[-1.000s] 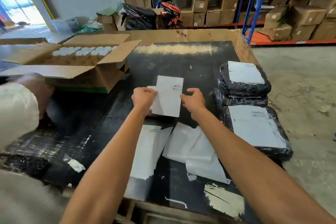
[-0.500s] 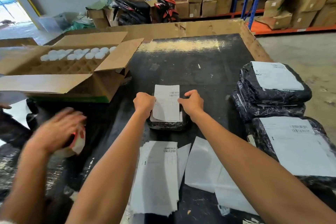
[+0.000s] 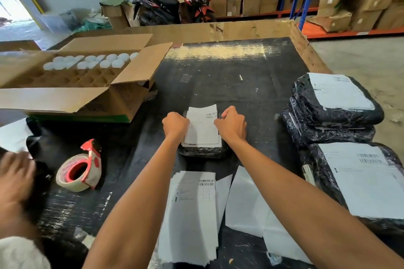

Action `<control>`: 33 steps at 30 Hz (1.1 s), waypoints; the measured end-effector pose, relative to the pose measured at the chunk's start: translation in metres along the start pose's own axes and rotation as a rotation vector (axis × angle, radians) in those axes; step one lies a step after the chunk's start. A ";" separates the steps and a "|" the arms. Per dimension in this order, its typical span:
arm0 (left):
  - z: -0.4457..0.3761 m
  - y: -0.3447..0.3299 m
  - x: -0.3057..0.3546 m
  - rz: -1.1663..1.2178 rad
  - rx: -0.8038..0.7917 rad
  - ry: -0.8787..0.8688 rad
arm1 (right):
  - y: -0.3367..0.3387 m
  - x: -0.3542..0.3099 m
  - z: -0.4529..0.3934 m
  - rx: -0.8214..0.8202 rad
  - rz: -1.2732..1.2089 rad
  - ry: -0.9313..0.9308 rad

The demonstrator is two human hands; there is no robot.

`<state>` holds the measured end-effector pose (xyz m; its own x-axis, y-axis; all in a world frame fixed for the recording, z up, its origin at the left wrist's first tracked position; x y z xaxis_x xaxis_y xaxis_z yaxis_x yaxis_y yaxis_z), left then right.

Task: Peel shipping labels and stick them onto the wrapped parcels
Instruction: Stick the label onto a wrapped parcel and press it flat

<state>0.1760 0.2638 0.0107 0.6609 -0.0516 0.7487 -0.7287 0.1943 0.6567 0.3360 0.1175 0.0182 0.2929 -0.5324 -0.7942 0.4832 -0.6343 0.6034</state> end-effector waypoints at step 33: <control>0.022 -0.027 -0.013 0.001 -0.173 -0.173 | -0.026 0.028 0.019 -0.312 0.364 0.120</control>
<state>0.1833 0.2379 -0.0151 0.6088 -0.2160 0.7633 -0.6778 0.3584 0.6420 0.3160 0.1087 -0.0186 0.5729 -0.6085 -0.5491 0.5501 -0.2112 0.8079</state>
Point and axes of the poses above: each hand's wrist, its own z-axis away from the middle knuckle, its own y-axis out of the back of the hand, x = y × z, the point moved 7 cm from there along -z, towards the middle knuckle, and after that the axes turned 1 degree about x, right-handed, at the moved point
